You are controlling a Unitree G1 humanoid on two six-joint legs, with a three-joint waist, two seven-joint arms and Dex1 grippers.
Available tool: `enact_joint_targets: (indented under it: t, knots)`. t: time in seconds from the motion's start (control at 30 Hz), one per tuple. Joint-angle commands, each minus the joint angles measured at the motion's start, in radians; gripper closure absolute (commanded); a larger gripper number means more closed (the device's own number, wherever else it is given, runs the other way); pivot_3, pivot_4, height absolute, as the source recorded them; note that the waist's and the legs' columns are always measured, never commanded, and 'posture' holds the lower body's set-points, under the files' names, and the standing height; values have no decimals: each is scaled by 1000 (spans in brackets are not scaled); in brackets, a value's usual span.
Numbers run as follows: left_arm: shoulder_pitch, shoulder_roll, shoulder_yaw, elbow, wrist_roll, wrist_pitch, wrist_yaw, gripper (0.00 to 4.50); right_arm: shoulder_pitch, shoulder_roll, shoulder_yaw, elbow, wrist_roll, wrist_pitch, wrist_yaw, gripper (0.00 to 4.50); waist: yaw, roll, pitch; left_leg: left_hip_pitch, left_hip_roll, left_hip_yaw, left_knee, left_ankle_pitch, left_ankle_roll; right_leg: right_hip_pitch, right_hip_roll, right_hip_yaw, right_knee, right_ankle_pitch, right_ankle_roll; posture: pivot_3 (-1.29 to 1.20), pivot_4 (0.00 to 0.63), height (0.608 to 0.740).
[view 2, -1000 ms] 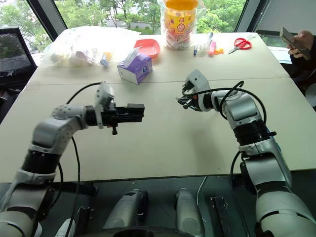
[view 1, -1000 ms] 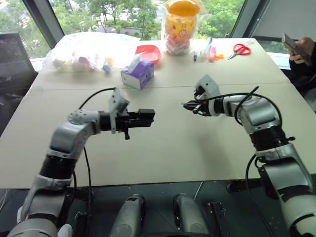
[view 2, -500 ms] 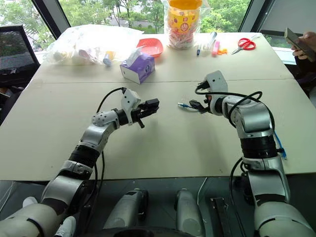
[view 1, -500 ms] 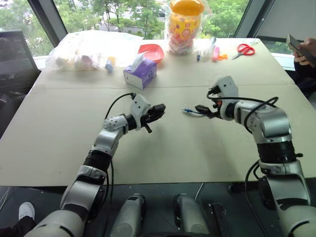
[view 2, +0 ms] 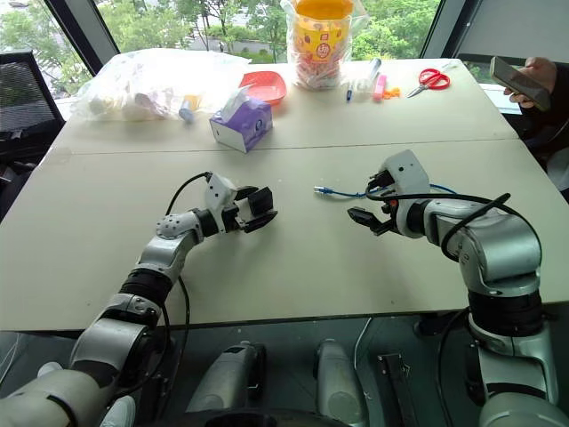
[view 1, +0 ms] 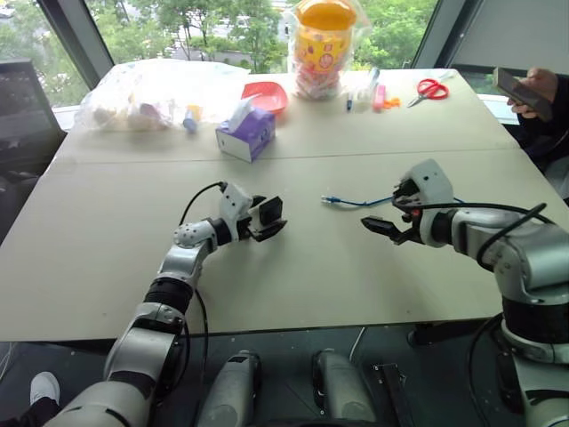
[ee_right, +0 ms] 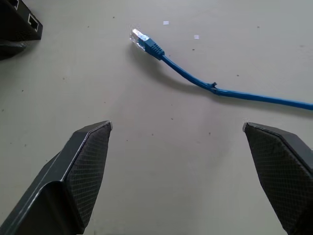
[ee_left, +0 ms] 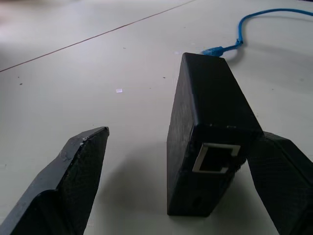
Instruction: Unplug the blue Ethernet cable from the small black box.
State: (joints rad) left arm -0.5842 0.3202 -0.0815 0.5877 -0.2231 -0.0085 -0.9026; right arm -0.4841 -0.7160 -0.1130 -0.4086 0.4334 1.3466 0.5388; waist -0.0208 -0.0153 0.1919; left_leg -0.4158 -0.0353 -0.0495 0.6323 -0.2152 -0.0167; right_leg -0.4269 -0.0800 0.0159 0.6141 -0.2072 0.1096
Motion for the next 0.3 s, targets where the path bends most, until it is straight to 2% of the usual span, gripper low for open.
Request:
enact_joint_targets:
  t: [0.03,0.2,0.3]
  knots:
    - [60,79,39,-179,-70,152,-67,24,19,-44,-24,-63,42,-16,44,0,0,0,0,1,0,0,-1,0,0,0,0,0,0,0,0,0,150,740]
    - [132,199,68,-447,-160,363,-119,24,65,-107,-30,-91,86,-73,119,0,12,0,0,0,0,-1,0,0,0,0,0,-1,0,-2,-4,0,150,740]
    - [150,250,85,-543,-198,446,-133,24,73,-124,-23,-99,102,-98,140,0,13,0,0,-2,0,-1,2,0,0,1,-1,-1,-1,-2,-4,0,150,740]
